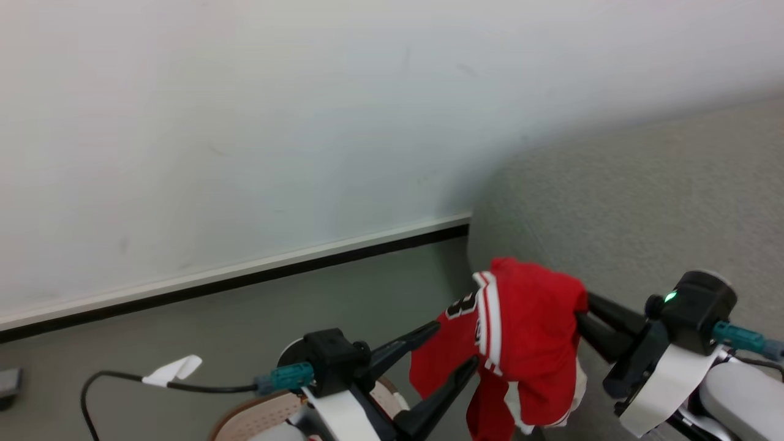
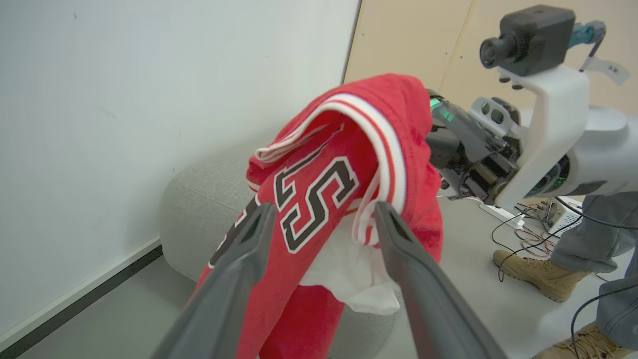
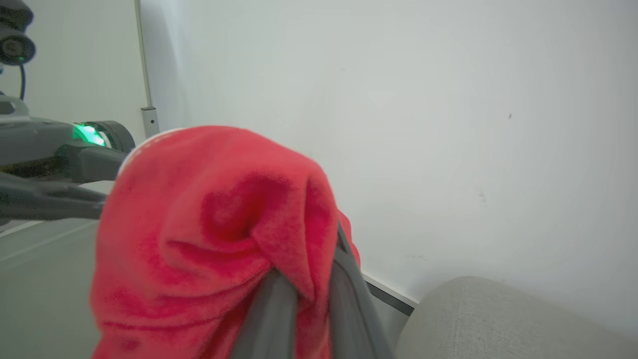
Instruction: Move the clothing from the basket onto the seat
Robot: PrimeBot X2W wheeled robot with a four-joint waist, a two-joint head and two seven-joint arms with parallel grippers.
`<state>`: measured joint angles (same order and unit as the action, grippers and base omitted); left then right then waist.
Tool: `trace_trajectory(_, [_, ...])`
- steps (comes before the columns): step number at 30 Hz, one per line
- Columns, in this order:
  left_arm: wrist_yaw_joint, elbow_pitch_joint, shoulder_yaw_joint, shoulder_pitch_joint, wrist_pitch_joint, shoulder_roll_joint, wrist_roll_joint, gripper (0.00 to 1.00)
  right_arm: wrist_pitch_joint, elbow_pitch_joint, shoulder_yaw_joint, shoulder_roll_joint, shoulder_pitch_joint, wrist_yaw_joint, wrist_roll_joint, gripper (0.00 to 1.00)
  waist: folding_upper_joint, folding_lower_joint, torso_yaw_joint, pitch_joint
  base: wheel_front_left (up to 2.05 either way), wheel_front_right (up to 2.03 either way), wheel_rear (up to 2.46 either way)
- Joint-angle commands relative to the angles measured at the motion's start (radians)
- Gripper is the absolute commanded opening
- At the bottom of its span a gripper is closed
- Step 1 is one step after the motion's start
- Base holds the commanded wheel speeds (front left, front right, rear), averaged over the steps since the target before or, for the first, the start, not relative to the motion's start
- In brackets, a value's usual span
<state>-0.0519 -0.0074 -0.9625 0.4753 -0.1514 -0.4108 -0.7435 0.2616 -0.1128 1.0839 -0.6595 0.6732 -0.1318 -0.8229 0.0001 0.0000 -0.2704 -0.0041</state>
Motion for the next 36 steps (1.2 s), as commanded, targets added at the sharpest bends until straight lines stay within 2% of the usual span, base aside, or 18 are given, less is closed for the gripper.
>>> trace_trajectory(1, [0.0, 0.006, 0.001, -0.002, -0.007, 0.008, 0.012, 1.0, 0.004, 0.005, -0.016, -0.005, -0.013, 0.002, 0.007, 0.0, -0.0001, 0.0, -0.057, 0.025, 0.0, 0.0, 0.0])
trace_trajectory(9, [-0.009, 0.054, -0.019, 0.033, -0.025, 0.048, 0.025, 1.0, 0.004, 0.025, -0.172, -0.032, -0.073, 0.002, 0.051, 0.0, -0.0001, 0.0, -0.161, 0.071, 0.0, 0.0, 0.0])
trace_trajectory(16, [-0.015, 0.078, -0.025, 0.068, -0.022, 0.064, 0.04, 1.0, 0.004, 0.03, -0.322, -0.02, -0.118, 0.002, 0.103, 0.0, -0.0001, 0.0, -0.175, 0.127, 0.0, 0.0, 0.0])
trace_trajectory(21, [-0.011, 0.088, -0.016, 0.131, -0.006, 0.073, 0.062, 1.0, 0.004, 0.015, -0.462, -0.002, -0.11, 0.002, 0.157, 0.0, -0.0001, 0.0, -0.146, 0.217, 0.0, 0.0, 0.0])
trace_trajectory(27, [-0.016, 0.113, 0.002, 0.246, 0.019, 0.082, 0.096, 1.0, 0.004, -0.041, -0.665, 0.039, -0.037, 0.002, 0.241, 0.0, -0.0001, 0.0, -0.08, 0.381, 0.0, 0.0, 0.0])
trace_trajectory(36, [-0.026, 0.155, 0.043, 0.439, 0.015, 0.108, 0.151, 1.0, 0.003, -0.215, -0.892, 0.027, 0.223, 0.002, 0.385, 0.0, -0.0001, 0.0, 0.032, 0.597, 0.0, 0.0, 0.0])
